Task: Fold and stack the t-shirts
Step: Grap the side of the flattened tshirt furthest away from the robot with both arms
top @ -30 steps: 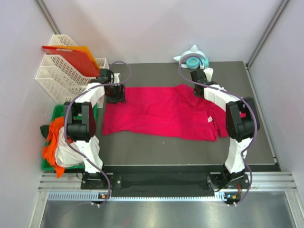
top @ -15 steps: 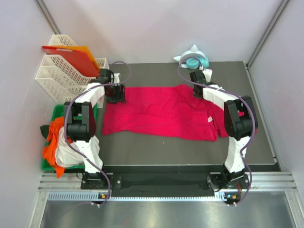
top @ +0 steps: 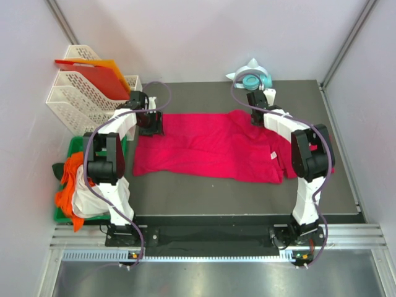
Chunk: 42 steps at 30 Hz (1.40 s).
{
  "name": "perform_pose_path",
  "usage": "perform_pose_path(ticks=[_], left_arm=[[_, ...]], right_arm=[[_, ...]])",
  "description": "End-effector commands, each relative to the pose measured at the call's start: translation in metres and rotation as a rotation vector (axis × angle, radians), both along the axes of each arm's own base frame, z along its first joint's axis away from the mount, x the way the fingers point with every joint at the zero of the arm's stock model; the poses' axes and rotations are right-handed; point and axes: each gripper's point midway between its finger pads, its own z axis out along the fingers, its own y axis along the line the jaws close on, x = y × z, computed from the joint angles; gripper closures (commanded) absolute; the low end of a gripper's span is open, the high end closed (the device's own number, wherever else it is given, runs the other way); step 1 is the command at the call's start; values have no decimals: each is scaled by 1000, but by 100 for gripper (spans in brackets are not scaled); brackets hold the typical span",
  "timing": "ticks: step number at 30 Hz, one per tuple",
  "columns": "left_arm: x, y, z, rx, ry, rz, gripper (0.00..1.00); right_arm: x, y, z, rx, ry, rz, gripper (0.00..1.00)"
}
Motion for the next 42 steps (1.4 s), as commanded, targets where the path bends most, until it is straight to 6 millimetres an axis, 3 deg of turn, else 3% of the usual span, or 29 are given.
perform_pose_path(ticks=[1, 3, 4, 6, 10, 16, 19, 28, 42], left_arm=[[8, -3, 3, -12, -35, -5, 37], [7, -3, 3, -14, -33, -4, 37], [7, -3, 2, -13, -31, -5, 37], [6, -3, 2, -14, -30, -6, 37], [6, -3, 2, -14, -30, -6, 37], [8, -4, 4, -20, -35, -6, 37], [7, -4, 4, -20, -35, -6, 37], [5, -3, 4, -16, -36, -7, 37], [5, -4, 1, -20, -28, -8, 37]], right_arm=[[15, 1, 17, -1, -46, 0, 77], [15, 1, 17, 0, -47, 2, 83], [16, 1, 18, -2, -49, 0, 92], [15, 0, 18, -4, -48, -2, 99], [16, -2, 24, -15, -70, -12, 100], [18, -3, 27, -28, -63, -14, 73], [18, -3, 24, -27, -57, -10, 68], [18, -1, 20, -21, -48, -5, 70], [4, -23, 6, -31, -19, -72, 68]])
